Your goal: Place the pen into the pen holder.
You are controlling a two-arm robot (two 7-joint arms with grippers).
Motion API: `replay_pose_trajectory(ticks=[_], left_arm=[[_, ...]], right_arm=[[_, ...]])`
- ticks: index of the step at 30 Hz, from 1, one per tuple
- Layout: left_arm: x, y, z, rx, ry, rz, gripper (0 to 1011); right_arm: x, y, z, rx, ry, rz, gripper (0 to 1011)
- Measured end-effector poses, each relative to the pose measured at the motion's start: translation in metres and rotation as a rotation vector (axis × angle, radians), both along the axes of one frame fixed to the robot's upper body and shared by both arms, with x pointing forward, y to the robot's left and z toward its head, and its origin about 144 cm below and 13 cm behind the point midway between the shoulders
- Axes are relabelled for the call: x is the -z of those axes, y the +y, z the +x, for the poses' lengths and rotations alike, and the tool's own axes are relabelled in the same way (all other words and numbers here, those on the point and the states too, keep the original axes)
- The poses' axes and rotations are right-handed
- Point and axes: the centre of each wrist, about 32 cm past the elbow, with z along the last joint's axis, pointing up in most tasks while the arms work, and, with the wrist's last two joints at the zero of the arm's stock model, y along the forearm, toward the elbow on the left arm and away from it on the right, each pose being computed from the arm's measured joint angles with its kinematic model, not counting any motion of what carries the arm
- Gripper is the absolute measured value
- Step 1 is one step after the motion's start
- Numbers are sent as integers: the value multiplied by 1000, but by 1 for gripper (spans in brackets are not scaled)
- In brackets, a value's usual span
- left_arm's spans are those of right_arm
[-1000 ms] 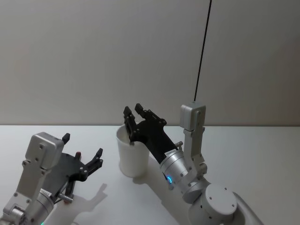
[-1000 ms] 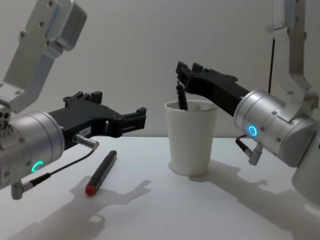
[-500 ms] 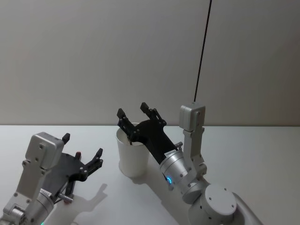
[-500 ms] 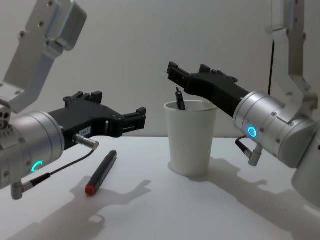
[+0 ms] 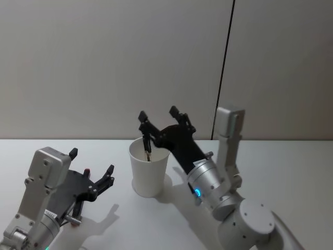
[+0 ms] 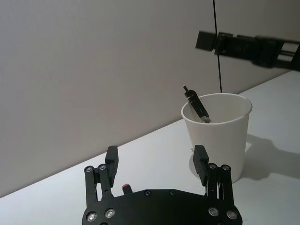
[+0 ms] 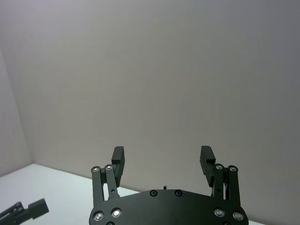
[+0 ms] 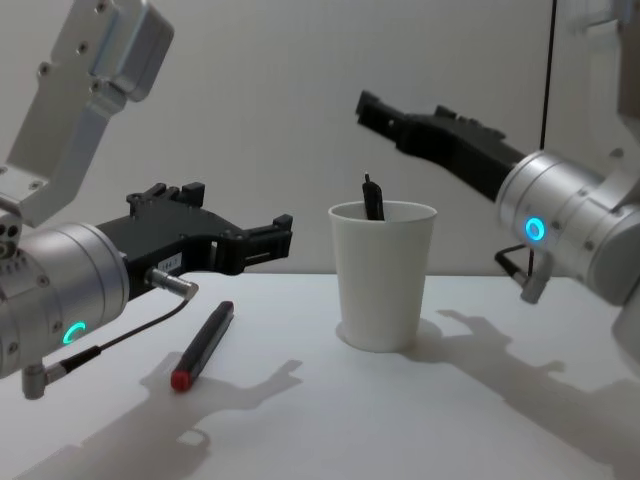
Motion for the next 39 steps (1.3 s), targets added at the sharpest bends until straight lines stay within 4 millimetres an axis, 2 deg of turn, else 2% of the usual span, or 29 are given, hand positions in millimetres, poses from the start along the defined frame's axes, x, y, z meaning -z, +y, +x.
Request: replay_pose_trajectory(ticks=[14, 25, 39], left_arm=[[0, 0, 0, 0, 0, 0, 1004], [0, 0, 0, 0, 0, 0, 1004], [0, 0, 0, 0, 0, 0, 1004]], right_arm=[[-22, -20, -20, 77, 48, 106, 1001], [-18, -27, -27, 90, 56, 79, 1001], [-3, -56, -64, 149, 99, -63, 1001]])
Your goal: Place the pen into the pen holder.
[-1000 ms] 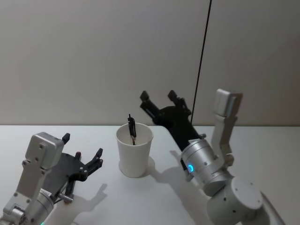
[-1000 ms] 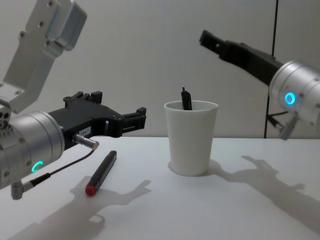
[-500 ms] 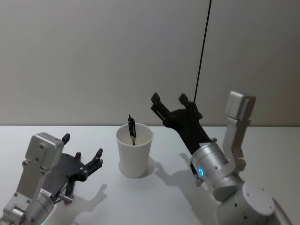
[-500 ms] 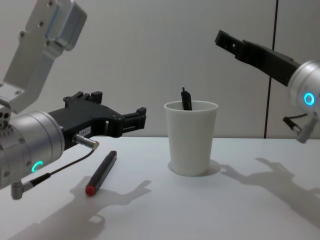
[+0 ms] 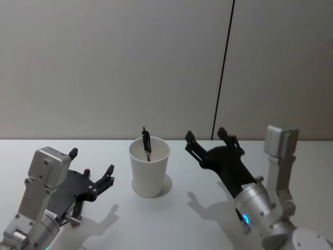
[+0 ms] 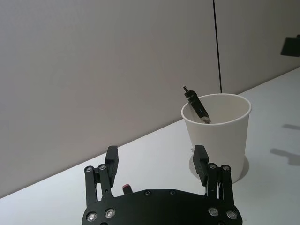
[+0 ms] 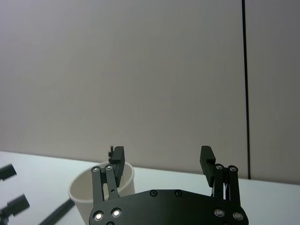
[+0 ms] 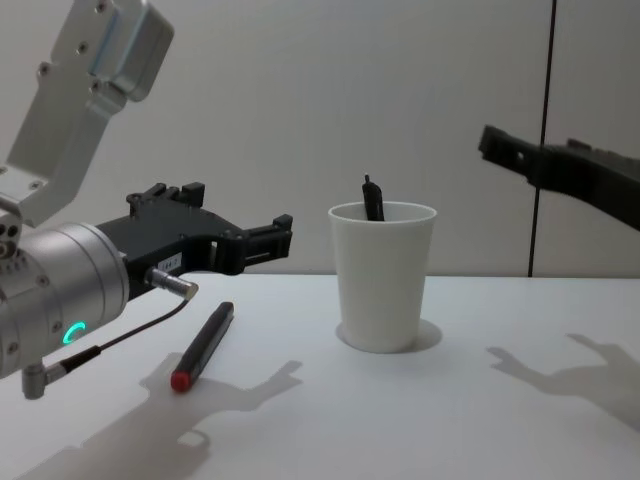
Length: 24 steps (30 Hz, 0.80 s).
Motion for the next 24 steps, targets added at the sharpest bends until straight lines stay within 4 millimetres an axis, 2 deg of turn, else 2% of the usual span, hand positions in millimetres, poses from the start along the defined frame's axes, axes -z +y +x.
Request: replay_pose_trajectory(ticks=[15, 24], left_arm=[[0, 0, 0, 0, 0, 0, 1005], [0, 0, 0, 0, 0, 0, 1004]], right_arm=[[9, -23, -43, 36, 49, -155, 1001], [10, -29, -58, 43, 65, -209, 1001]])
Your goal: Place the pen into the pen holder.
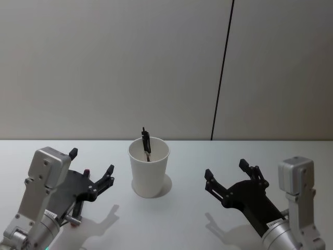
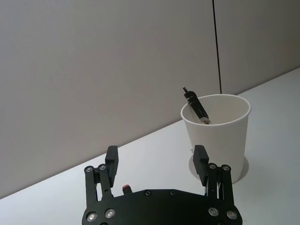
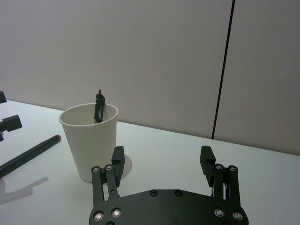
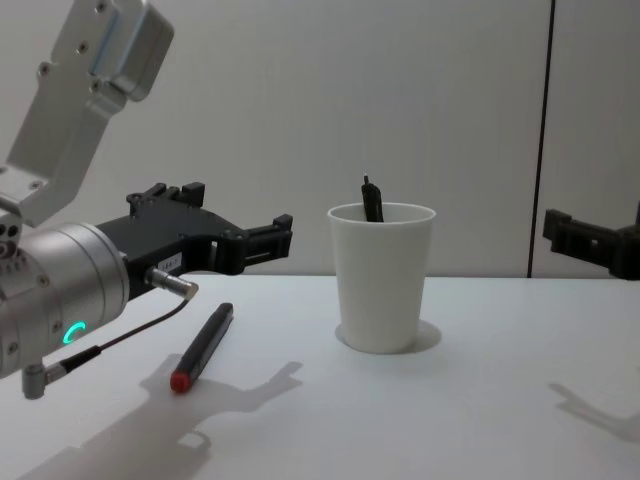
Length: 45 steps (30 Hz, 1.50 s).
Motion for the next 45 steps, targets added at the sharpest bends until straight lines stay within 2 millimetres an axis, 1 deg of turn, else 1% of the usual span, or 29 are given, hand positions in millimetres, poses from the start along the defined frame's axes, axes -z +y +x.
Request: replay_pose_trajectory(ticks=[14, 21, 35, 45], left_arm=[[0, 0, 0, 1, 1, -3, 1004], [-1, 1, -1, 9, 17, -33, 1004], [-10, 3, -13, 3, 134, -84, 1004], [-18, 6, -20, -24, 210, -79, 1004]], right_arm=[[0, -1, -2, 1, 2, -7, 1001], [0, -1, -2, 1, 1, -7, 1001], [0, -1, -2, 1, 1, -7, 1001], [0, -1, -2, 1, 1, -7, 1001]])
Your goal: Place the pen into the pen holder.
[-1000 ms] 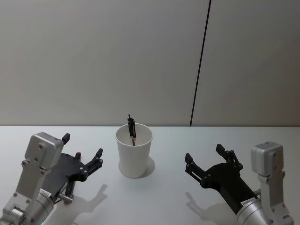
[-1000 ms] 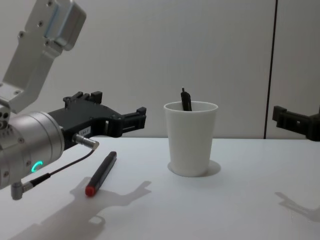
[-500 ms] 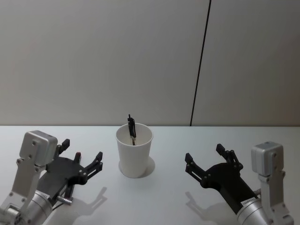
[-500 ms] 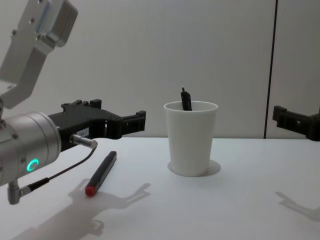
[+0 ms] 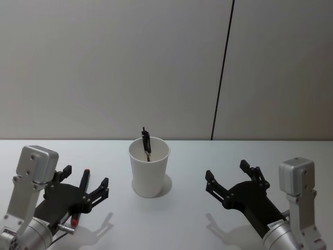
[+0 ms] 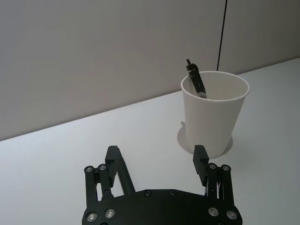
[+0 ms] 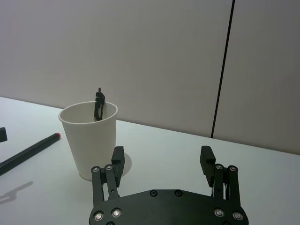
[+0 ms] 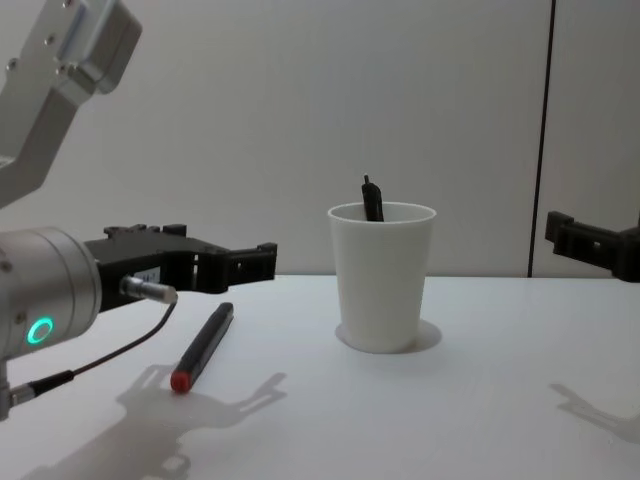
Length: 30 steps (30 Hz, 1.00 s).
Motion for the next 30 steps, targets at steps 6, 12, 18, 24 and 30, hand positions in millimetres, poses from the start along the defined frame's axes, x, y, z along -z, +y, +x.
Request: replay_pose_trajectory(ticks=[6, 12, 18, 24, 30], left_arm=[[-5, 2, 0, -9, 47, 13, 1004], [-11, 4, 4, -13, 108, 24, 1004], [-13, 7, 9, -9, 156, 28, 1005], [-13, 11, 14, -6, 203, 23, 1004], [-9, 13, 17, -6, 243, 10, 1004]], right_arm=[[0, 0, 0, 0, 0, 0, 1001], [0, 0, 0, 0, 0, 0, 1001], [0, 0, 0, 0, 0, 0, 1001], [0, 0, 0, 0, 0, 0, 1001], [0, 0, 0, 0, 0, 0, 1001]])
